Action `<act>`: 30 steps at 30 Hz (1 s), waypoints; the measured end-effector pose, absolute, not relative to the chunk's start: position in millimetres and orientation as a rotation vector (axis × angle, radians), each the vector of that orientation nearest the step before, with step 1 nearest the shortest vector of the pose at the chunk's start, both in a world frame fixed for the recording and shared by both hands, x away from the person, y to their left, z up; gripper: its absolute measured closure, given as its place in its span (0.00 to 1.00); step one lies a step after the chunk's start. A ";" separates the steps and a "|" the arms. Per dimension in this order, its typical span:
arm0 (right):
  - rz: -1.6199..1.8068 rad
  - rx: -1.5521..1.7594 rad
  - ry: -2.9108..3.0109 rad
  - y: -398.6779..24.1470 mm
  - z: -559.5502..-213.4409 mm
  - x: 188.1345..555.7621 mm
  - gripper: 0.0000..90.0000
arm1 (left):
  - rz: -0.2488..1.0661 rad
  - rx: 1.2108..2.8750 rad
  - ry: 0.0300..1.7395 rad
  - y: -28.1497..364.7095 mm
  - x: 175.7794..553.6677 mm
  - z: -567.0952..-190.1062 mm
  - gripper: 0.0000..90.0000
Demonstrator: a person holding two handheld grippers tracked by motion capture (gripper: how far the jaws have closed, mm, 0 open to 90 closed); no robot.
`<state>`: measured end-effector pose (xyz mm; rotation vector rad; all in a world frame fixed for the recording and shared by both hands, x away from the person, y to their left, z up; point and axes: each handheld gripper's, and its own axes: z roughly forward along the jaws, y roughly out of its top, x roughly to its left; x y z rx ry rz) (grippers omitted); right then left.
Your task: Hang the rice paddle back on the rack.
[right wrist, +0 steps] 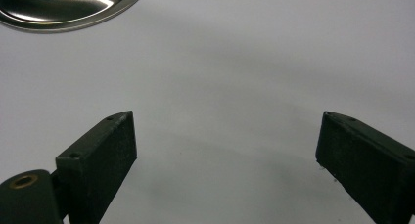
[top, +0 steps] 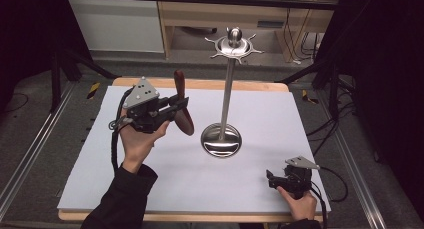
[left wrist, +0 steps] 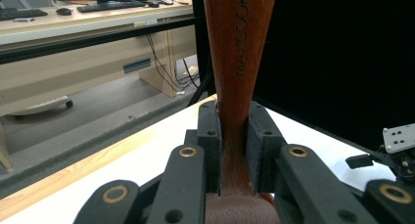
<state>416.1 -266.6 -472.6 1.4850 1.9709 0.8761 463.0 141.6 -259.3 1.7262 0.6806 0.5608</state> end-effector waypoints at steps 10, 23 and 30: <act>0.881 1.488 1.973 -266.3 -472.7 416.2 0.09 | 0.550 1.720 0.676 132.1 468.3 -249.5 0.87; 0.886 1.486 1.972 -266.6 -472.3 416.2 0.09 | 0.565 1.757 0.668 114.5 478.7 -237.6 0.87; 0.885 1.485 1.974 -266.9 -472.1 416.3 0.09 | 0.564 1.769 0.673 109.2 484.7 -236.9 0.87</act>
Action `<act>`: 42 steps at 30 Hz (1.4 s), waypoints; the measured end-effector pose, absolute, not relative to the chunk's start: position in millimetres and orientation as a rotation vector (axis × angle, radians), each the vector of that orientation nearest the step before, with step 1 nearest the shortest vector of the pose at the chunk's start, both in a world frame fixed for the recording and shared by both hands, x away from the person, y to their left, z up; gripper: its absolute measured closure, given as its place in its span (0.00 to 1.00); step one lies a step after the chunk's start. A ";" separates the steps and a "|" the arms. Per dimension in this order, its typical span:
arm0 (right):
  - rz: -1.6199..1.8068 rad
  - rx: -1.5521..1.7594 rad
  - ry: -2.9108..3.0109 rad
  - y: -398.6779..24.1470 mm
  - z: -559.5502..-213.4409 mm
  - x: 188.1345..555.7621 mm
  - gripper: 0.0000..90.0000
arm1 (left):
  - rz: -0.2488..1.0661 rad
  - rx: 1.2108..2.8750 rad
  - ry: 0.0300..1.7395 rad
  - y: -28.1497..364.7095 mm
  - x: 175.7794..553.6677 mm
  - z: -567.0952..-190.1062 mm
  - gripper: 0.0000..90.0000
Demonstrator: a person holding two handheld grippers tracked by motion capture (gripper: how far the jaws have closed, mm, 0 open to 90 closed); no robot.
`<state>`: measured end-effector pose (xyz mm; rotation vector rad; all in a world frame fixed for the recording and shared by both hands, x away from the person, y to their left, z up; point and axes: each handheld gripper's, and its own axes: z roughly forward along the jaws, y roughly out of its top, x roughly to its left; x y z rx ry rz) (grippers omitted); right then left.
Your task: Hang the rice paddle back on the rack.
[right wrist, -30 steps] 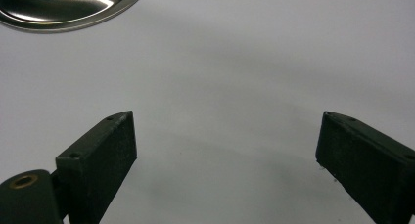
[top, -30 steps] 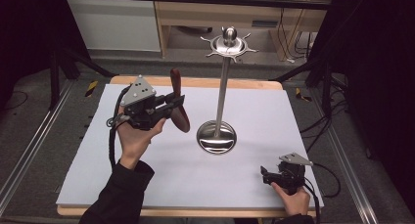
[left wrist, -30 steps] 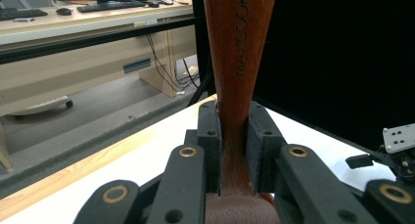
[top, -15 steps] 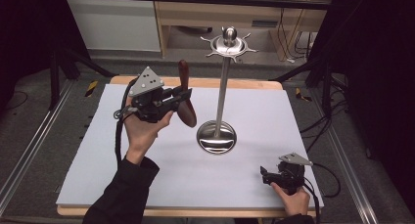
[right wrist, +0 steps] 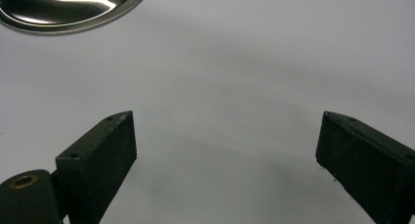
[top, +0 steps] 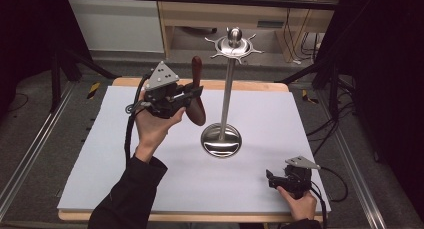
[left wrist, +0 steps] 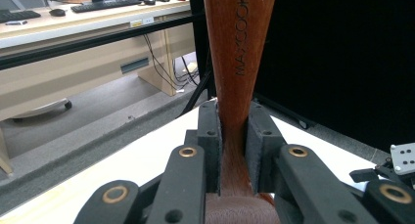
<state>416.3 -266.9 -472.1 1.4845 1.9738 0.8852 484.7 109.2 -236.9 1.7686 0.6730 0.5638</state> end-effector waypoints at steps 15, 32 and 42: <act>0.893 1.485 1.974 -266.6 -471.7 416.1 0.09 | 0.538 1.764 0.676 99.0 493.4 -231.3 0.87; 0.897 1.482 1.975 -266.6 -471.0 415.8 0.09 | 0.751 1.893 0.444 101.7 511.6 -217.6 0.87; 0.896 1.479 1.977 -266.0 -470.7 415.6 0.10 | 0.756 1.920 0.458 98.1 515.5 -218.9 0.87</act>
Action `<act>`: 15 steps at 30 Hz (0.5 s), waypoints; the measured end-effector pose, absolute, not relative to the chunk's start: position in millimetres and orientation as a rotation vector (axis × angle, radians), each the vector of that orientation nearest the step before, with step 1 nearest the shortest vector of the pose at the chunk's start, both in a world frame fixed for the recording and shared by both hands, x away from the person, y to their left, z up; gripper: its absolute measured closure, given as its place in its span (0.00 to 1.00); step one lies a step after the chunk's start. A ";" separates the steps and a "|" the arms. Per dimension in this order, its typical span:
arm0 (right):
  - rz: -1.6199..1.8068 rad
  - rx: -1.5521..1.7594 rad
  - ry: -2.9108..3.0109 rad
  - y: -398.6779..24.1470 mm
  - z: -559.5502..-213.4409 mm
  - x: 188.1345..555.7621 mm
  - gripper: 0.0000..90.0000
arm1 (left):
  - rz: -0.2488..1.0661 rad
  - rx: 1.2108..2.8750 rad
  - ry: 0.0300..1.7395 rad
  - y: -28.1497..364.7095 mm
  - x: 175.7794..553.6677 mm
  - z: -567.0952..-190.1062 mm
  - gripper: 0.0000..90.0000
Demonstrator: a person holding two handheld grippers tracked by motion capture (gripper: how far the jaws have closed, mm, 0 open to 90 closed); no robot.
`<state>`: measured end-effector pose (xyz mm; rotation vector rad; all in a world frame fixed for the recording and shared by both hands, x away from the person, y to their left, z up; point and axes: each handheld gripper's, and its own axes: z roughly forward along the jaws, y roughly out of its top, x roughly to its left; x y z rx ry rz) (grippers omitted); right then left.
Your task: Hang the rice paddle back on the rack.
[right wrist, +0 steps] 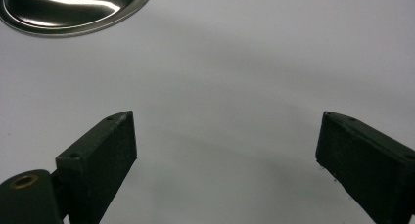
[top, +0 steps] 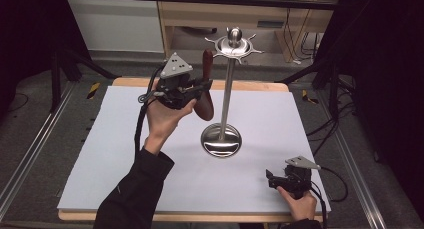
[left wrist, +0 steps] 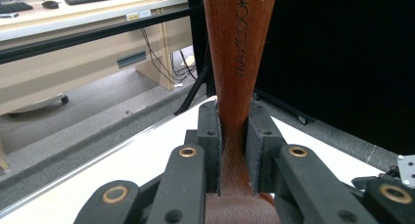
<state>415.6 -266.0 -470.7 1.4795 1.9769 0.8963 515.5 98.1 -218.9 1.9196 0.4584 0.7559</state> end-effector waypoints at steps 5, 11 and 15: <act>0.900 1.478 1.978 -265.4 -470.3 415.6 0.10 | 0.753 1.921 0.474 94.8 517.0 -217.7 0.87; 0.899 1.470 1.978 -265.4 -470.7 416.1 0.10 | 0.741 1.935 0.460 87.9 521.9 -216.7 0.87; 0.908 1.486 1.973 -265.4 -469.9 415.1 0.10 | 0.732 1.936 0.453 85.4 525.9 -219.6 0.87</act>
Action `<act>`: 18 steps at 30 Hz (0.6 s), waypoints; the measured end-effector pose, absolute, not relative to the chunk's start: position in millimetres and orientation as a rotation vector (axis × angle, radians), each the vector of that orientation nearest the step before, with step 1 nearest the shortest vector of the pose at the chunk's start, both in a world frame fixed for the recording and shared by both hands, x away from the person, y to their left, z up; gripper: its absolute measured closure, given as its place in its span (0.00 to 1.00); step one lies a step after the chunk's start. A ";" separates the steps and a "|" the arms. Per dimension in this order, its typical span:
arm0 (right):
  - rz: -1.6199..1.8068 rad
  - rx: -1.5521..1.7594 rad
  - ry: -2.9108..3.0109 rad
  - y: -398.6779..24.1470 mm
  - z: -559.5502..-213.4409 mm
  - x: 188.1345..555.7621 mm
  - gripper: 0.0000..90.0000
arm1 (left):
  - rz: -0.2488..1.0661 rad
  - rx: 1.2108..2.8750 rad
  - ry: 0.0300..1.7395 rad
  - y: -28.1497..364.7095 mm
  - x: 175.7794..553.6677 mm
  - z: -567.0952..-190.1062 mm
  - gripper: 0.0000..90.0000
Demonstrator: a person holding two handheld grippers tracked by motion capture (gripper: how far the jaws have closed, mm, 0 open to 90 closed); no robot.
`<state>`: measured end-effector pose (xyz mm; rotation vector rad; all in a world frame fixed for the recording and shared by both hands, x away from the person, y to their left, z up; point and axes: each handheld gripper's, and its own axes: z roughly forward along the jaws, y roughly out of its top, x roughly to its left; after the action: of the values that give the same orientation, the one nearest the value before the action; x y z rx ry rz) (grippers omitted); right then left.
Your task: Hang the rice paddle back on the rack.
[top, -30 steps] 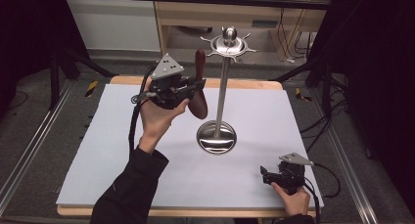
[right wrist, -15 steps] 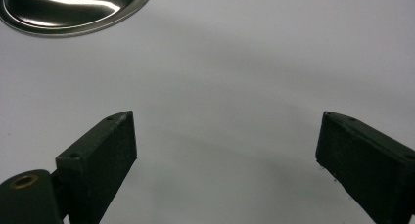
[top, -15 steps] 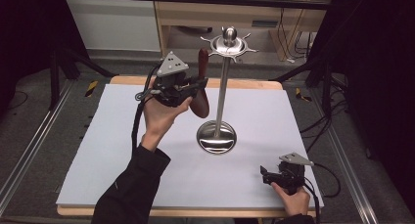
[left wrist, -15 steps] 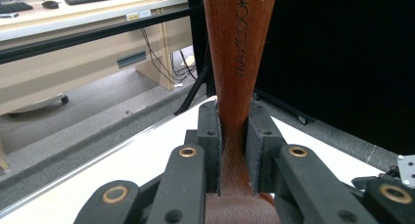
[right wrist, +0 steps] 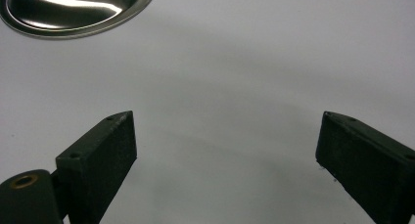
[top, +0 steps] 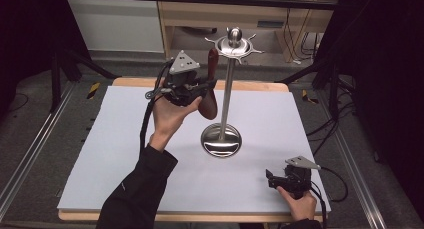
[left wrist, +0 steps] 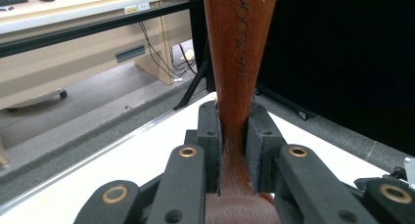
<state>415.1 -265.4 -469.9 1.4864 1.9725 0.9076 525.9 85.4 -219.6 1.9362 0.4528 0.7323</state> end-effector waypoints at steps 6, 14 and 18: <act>0.907 1.484 1.973 -265.6 -469.8 415.2 0.10 | 0.735 1.928 0.457 82.2 527.7 -220.9 0.87; 0.907 1.483 1.972 -265.4 -469.3 415.5 0.10 | 0.748 1.876 0.458 78.7 531.3 -226.7 0.87; 0.903 1.470 1.976 -265.2 -470.3 416.1 0.10 | 0.765 1.850 0.453 79.2 530.9 -229.9 0.86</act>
<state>416.1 -265.2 -470.3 1.4703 1.9759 0.9026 530.9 79.2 -229.9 1.8502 0.4529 0.7648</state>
